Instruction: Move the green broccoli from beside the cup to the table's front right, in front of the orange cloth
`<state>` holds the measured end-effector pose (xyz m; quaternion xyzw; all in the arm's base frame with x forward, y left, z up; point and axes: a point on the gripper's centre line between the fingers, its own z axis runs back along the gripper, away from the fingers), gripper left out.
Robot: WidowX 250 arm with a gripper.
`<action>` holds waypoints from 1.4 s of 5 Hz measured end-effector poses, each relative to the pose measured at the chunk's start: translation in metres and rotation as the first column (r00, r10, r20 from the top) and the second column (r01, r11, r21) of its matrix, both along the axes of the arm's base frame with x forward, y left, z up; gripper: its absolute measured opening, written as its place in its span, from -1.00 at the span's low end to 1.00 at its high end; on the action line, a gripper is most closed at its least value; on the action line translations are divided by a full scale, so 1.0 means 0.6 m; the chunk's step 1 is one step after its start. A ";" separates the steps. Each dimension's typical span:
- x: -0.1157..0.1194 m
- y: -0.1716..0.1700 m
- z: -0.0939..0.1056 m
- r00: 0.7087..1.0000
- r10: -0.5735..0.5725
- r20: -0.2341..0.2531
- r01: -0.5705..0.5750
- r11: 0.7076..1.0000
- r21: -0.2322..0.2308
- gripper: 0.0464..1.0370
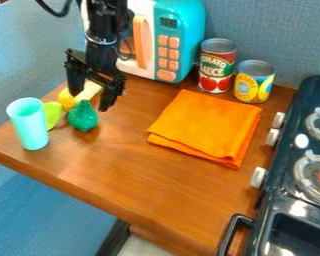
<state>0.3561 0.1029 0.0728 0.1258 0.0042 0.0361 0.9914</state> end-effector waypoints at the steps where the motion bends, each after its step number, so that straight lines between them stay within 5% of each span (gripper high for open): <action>1: 0.017 -0.002 -0.019 0.999 0.014 -0.030 -0.013 1.000 0.017 0.94; 3: 0.018 0.013 -0.050 0.991 0.044 -0.123 -0.036 0.997 0.069 0.94; 6: 0.013 0.022 -0.048 0.984 0.103 -0.148 -0.087 0.990 0.110 0.94; 7: 0.009 0.018 -0.050 0.982 0.095 -0.165 -0.081 0.993 0.089 0.94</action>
